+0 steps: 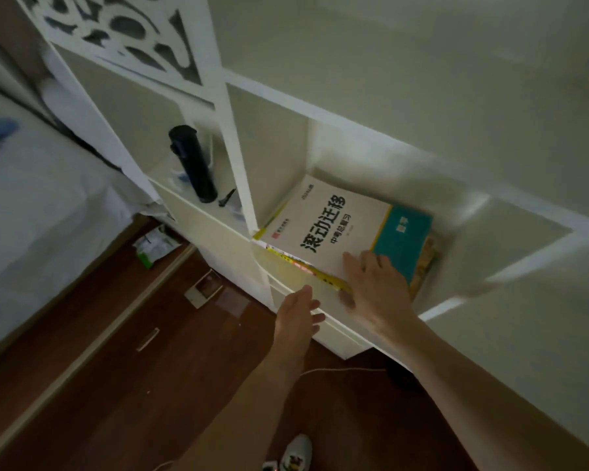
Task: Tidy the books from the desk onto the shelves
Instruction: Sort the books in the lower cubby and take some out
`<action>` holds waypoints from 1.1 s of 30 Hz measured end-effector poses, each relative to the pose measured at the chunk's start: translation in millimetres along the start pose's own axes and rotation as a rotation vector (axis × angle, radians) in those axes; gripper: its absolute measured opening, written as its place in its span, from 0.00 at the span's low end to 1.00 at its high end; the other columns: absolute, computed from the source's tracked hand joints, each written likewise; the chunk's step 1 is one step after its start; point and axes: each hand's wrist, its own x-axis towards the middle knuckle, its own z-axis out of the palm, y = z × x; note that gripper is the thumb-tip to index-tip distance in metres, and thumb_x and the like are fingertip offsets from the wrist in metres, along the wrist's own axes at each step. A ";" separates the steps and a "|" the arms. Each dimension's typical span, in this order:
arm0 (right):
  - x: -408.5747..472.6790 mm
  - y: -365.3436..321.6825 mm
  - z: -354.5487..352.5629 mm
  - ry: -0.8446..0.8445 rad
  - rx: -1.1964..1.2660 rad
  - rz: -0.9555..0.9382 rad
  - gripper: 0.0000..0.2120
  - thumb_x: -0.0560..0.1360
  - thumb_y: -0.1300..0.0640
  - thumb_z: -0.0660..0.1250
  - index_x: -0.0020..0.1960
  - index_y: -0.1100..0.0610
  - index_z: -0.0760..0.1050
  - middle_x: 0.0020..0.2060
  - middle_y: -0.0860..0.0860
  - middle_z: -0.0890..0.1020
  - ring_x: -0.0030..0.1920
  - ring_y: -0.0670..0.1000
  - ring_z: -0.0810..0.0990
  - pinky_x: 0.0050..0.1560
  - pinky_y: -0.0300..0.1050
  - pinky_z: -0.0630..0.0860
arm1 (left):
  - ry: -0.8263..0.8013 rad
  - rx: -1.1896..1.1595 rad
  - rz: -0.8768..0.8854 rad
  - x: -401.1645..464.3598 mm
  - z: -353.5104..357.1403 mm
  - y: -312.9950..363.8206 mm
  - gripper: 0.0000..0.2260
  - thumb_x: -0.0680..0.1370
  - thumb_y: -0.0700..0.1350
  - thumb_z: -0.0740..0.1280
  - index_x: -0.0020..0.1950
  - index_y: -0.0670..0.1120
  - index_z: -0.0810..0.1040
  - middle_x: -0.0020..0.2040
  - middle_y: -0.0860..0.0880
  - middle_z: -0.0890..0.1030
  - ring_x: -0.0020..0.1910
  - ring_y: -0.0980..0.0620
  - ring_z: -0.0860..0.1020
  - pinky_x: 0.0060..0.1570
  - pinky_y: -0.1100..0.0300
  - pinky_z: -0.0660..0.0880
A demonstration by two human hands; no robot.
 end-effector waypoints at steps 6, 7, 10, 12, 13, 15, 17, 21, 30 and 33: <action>30.9 18.5 -21.4 0.148 -0.061 0.009 0.11 0.81 0.49 0.57 0.49 0.54 0.73 0.33 0.49 0.76 0.29 0.52 0.74 0.28 0.42 0.67 | -0.044 -0.077 -0.018 11.5 7.4 8.6 0.11 0.86 0.50 0.60 0.64 0.48 0.77 0.56 0.45 0.83 0.48 0.46 0.82 0.50 0.54 0.76; 35.2 12.9 -22.2 0.107 -0.062 0.006 0.10 0.80 0.48 0.58 0.51 0.54 0.73 0.35 0.49 0.77 0.31 0.52 0.75 0.29 0.42 0.68 | -0.055 -0.100 0.009 11.8 9.6 10.3 0.11 0.86 0.49 0.61 0.64 0.48 0.77 0.55 0.45 0.83 0.48 0.46 0.82 0.50 0.54 0.76; 40.0 -1.7 -19.5 -0.007 -0.070 -0.036 0.10 0.80 0.48 0.59 0.56 0.52 0.72 0.41 0.49 0.79 0.39 0.54 0.80 0.35 0.45 0.70 | -0.095 -0.101 0.064 9.1 16.8 18.0 0.09 0.85 0.49 0.62 0.61 0.48 0.78 0.53 0.43 0.82 0.46 0.46 0.81 0.49 0.54 0.76; 39.1 -0.5 -24.2 0.051 -0.085 -0.065 0.07 0.79 0.50 0.65 0.51 0.54 0.75 0.36 0.49 0.79 0.32 0.53 0.79 0.30 0.43 0.65 | -0.059 -0.065 0.072 8.9 17.9 21.0 0.08 0.84 0.51 0.64 0.55 0.48 0.80 0.50 0.45 0.82 0.45 0.47 0.80 0.49 0.53 0.76; 39.2 3.5 -28.2 0.128 -0.094 -0.072 0.06 0.77 0.52 0.69 0.48 0.55 0.76 0.32 0.49 0.78 0.27 0.53 0.77 0.27 0.41 0.63 | -0.029 -0.045 0.076 8.6 17.1 23.6 0.10 0.83 0.53 0.65 0.52 0.49 0.81 0.49 0.46 0.82 0.46 0.47 0.80 0.51 0.53 0.77; 35.5 10.6 -40.7 0.314 -0.120 -0.116 0.07 0.74 0.56 0.72 0.48 0.58 0.79 0.30 0.50 0.76 0.25 0.51 0.74 0.23 0.41 0.63 | -0.054 -0.111 0.082 4.2 18.5 32.4 0.15 0.79 0.60 0.69 0.54 0.49 0.83 0.50 0.46 0.85 0.48 0.46 0.84 0.57 0.51 0.81; 18.1 4.8 -50.4 0.402 -0.116 -0.189 0.10 0.73 0.56 0.73 0.52 0.60 0.80 0.34 0.51 0.79 0.28 0.51 0.77 0.24 0.42 0.68 | -0.207 -0.256 0.060 -3.8 28.8 45.8 0.24 0.72 0.65 0.73 0.62 0.53 0.81 0.55 0.45 0.86 0.54 0.46 0.85 0.59 0.48 0.81; -34.2 -19.2 -65.9 0.254 0.045 -0.238 0.14 0.73 0.53 0.73 0.56 0.57 0.81 0.44 0.50 0.84 0.40 0.51 0.84 0.32 0.45 0.79 | -0.122 -0.357 0.160 -15.9 51.6 52.5 0.20 0.75 0.46 0.76 0.64 0.54 0.76 0.56 0.49 0.86 0.57 0.45 0.84 0.57 0.45 0.82; -47.4 35.8 -124.4 -0.075 0.985 0.396 0.34 0.71 0.28 0.66 0.72 0.42 0.69 0.65 0.39 0.76 0.63 0.44 0.77 0.62 0.49 0.75 | -0.355 -0.103 0.260 -112.4 -36.6 74.3 0.21 0.69 0.35 0.76 0.61 0.47 0.81 0.55 0.45 0.87 0.54 0.42 0.86 0.51 0.45 0.83; -83.7 25.4 -141.4 -0.402 1.688 0.549 0.26 0.73 0.41 0.72 0.68 0.48 0.74 0.59 0.49 0.84 0.55 0.52 0.85 0.54 0.51 0.81 | -0.446 -0.033 0.166 -150.0 -58.7 69.1 0.26 0.67 0.36 0.75 0.65 0.45 0.79 0.58 0.41 0.85 0.55 0.38 0.85 0.50 0.44 0.84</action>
